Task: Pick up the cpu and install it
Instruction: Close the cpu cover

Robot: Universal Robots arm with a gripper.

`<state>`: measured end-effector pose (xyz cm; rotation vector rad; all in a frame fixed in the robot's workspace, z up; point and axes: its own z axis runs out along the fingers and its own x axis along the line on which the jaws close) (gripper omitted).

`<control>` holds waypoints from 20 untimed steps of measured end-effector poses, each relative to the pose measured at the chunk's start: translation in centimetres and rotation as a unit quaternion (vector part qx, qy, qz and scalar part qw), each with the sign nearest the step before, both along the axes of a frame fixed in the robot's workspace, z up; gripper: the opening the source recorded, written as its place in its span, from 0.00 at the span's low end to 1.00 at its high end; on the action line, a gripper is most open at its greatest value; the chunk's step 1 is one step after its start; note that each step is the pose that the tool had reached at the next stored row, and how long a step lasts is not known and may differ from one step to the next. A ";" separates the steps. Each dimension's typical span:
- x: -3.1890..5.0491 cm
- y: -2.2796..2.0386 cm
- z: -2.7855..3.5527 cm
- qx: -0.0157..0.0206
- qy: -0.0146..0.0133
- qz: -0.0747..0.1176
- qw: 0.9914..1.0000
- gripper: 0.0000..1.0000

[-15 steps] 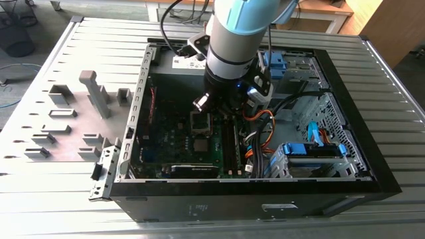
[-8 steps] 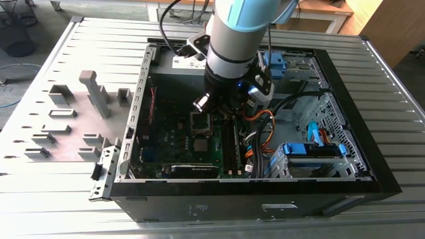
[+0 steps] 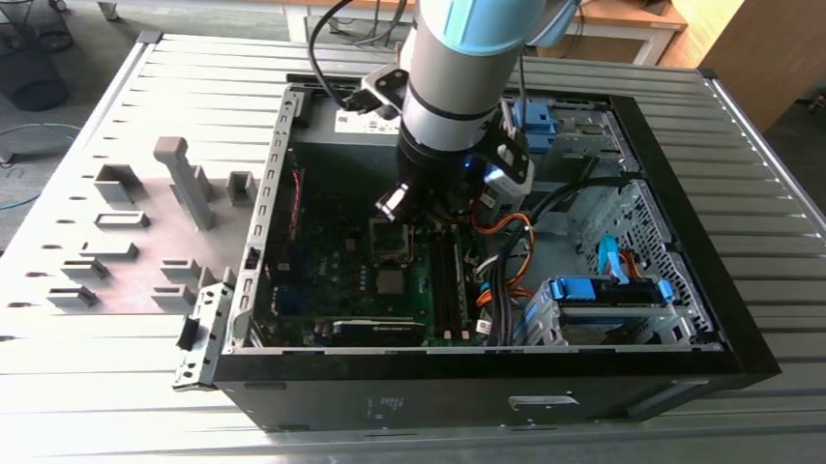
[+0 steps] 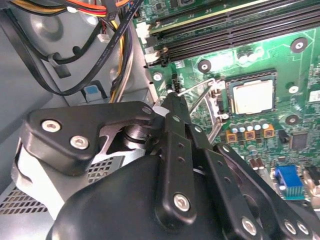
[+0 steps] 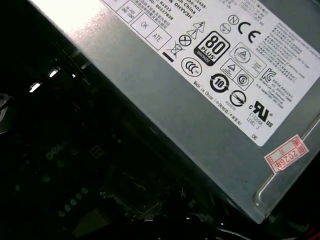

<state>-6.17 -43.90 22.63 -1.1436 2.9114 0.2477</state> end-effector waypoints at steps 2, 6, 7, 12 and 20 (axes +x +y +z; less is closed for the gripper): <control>0.01 -0.08 0.02 -0.001 0.000 0.004 1.000 0.11; 0.00 -0.29 0.11 -0.002 0.000 0.009 1.000 0.11; 0.00 -0.34 0.16 -0.002 0.000 0.010 1.000 0.11; 0.01 -0.67 0.41 -0.002 0.000 0.015 1.000 0.11; 0.00 -1.36 0.61 -0.002 0.000 0.022 1.000 0.11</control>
